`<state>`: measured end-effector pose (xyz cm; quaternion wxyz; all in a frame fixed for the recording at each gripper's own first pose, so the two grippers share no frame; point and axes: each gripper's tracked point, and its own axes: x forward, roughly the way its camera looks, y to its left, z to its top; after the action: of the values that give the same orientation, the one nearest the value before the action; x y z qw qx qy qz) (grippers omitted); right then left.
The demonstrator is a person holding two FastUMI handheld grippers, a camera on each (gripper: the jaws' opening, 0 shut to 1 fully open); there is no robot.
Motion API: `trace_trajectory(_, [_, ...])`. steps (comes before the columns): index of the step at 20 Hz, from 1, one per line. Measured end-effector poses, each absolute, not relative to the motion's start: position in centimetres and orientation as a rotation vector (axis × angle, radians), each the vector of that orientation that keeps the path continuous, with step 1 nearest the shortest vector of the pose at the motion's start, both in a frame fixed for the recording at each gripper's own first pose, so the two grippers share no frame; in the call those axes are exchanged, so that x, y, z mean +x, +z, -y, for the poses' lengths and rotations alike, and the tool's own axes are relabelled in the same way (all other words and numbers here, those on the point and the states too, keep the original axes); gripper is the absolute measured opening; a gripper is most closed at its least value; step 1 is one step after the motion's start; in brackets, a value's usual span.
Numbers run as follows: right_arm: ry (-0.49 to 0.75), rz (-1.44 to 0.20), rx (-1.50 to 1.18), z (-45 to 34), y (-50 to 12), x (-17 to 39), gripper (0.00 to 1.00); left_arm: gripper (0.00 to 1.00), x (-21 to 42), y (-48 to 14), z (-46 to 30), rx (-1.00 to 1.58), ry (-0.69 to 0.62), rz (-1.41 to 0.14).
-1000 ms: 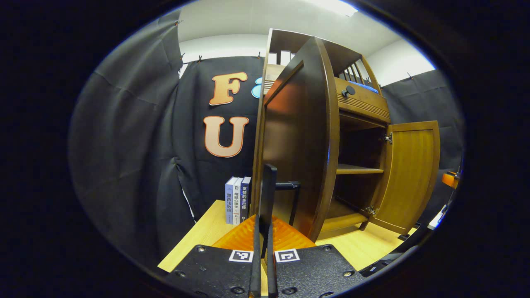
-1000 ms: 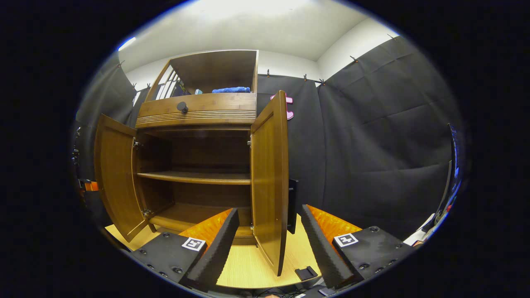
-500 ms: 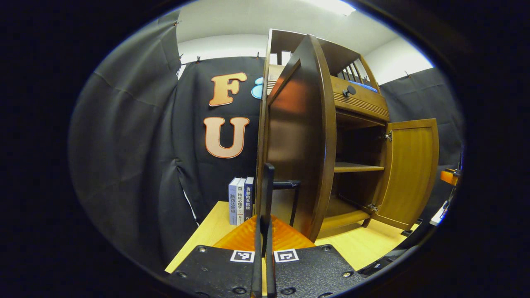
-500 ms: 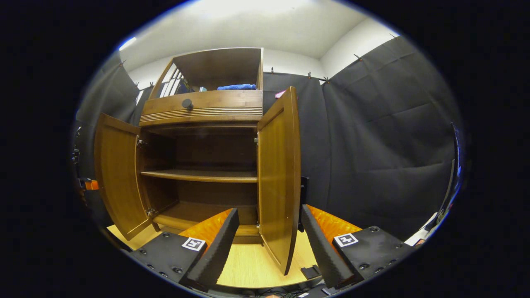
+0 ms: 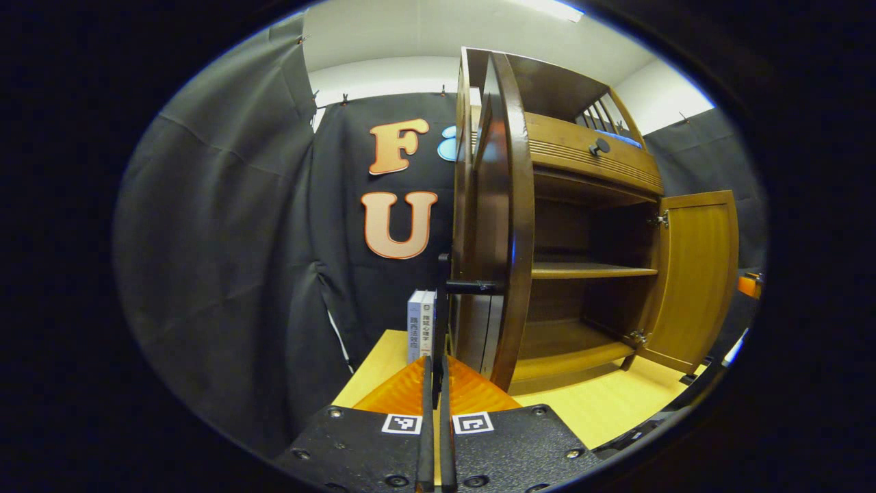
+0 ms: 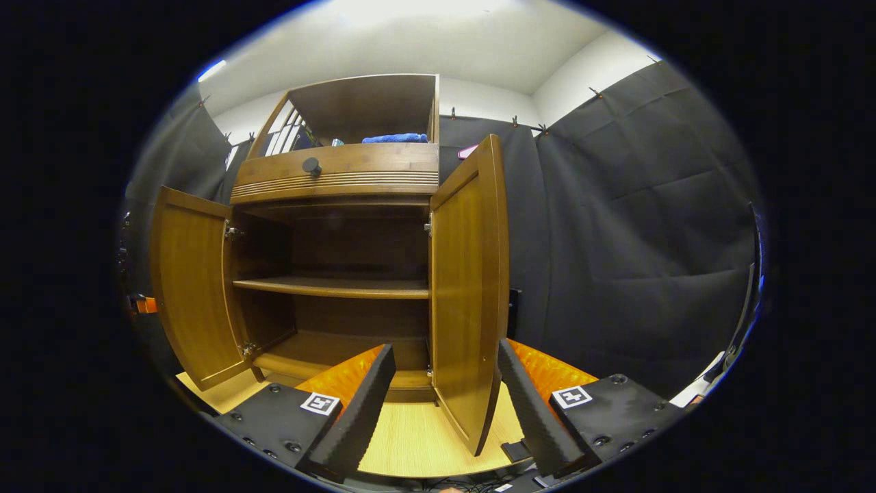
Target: Open the right door of the double-door shoe cabinet with the right hand, and open the left door with the left hand.
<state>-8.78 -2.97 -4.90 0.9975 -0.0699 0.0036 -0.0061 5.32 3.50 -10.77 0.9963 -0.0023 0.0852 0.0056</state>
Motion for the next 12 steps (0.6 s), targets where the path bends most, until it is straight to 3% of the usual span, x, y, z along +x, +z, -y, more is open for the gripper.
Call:
trace_trajectory(1, [-0.013,-0.01,-0.136,3.0,-5.0,-8.6,0.89,0.03,5.0,-10.8,-3.3,-0.026,0.002,-0.174])
trace_trajectory(2, [-0.012,-0.012,-0.131,3.0,-5.1,-8.6,1.0,0.04,4.7,-10.9,-3.4,-0.032,0.002,-0.176])
trace_trajectory(5, [-0.008,-0.014,-0.122,2.8,-5.1,-8.3,1.0,0.04,3.6,-10.1,-4.6,0.002,0.045,-0.165])
trace_trajectory(6, [-0.007,-0.015,-0.122,2.8,-5.1,-8.2,0.89,0.04,3.3,-9.8,-4.7,0.006,0.05,-0.16])
trace_trajectory(8, [-0.004,-0.014,-0.123,2.9,-5.1,-8.1,0.89,0.02,2.3,-9.3,-4.3,0.008,0.048,-0.156])
trace_trajectory(9, [-0.002,-0.014,-0.121,2.8,-5.1,-8.1,0.97,0.02,1.9,-9.0,-4.0,0.01,0.048,-0.154])
trace_trajectory(12, [0.003,-0.015,-0.113,2.9,-5.2,-8.1,1.0,0.0,1.1,-7.7,-2.3,0.003,0.016,-0.138])
